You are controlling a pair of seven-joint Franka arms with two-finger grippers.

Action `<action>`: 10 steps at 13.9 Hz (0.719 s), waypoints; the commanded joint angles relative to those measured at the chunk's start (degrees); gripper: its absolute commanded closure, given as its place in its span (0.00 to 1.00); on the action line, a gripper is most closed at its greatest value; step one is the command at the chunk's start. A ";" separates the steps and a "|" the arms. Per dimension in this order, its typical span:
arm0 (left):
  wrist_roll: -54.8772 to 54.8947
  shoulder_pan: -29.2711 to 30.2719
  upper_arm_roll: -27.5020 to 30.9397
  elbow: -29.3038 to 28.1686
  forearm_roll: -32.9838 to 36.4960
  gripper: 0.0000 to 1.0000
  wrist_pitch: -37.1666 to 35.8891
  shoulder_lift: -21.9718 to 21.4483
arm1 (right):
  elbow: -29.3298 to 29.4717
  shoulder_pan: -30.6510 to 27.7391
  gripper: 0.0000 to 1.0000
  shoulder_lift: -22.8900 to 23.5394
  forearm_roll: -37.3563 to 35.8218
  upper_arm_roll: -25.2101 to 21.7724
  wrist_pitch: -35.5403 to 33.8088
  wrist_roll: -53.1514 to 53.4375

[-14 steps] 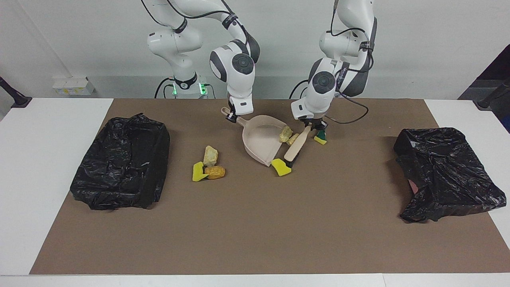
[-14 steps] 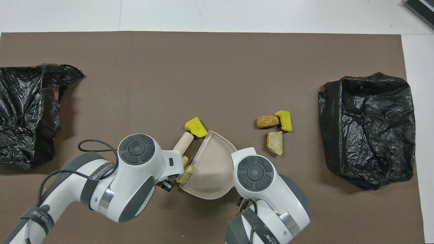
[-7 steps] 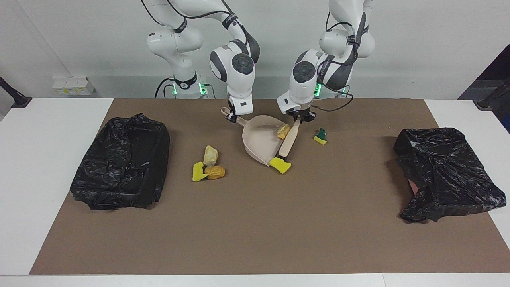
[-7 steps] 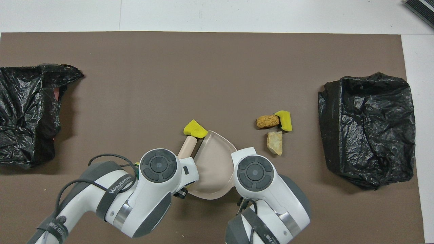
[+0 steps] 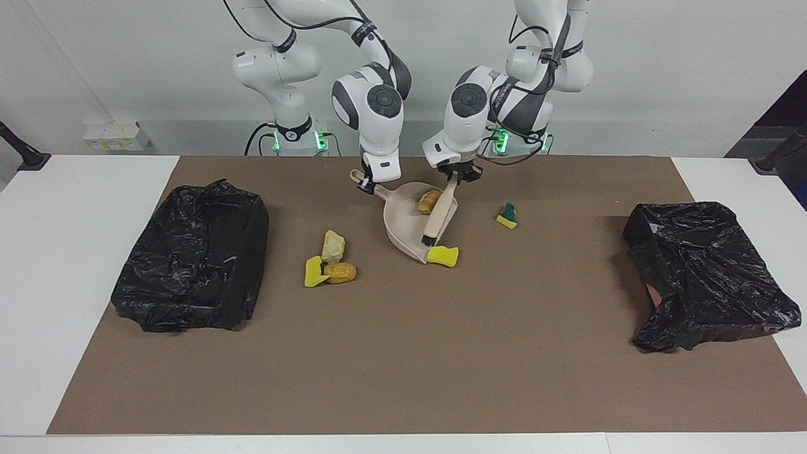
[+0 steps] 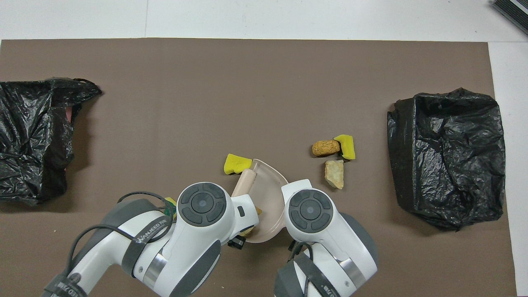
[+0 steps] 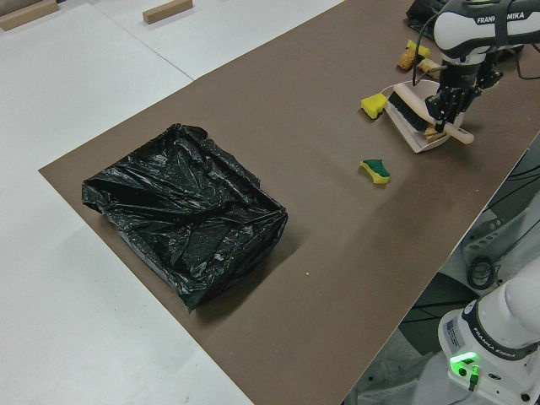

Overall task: Sweep and dump trash in bin
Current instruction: 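Sweep the trash pieces into the dustpan with the brush in the left gripper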

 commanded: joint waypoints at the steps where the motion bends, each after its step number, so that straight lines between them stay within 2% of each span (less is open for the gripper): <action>1: 4.31 4.58 0.89 3.36 -0.94 1.00 -3.78 -1.05 | 0.24 -0.42 1.00 0.07 0.40 0.25 0.54 0.75; 2: 6.25 6.08 0.89 4.15 -0.33 1.00 -3.43 -0.70 | 0.33 -0.42 1.00 0.07 0.40 0.25 0.54 0.75; 4: 11.60 10.20 0.97 4.69 2.39 1.00 1.82 0.96 | 0.24 -0.42 1.00 0.07 0.40 0.25 0.54 0.83; 7: 14.17 10.93 0.97 4.78 6.62 1.00 8.59 5.70 | 0.24 -0.42 1.00 -0.19 0.40 0.34 -0.42 4.24; 10: 18.65 12.42 1.24 3.73 8.46 1.00 9.93 8.61 | 0.33 -0.34 1.00 -0.28 0.32 0.34 -0.95 5.32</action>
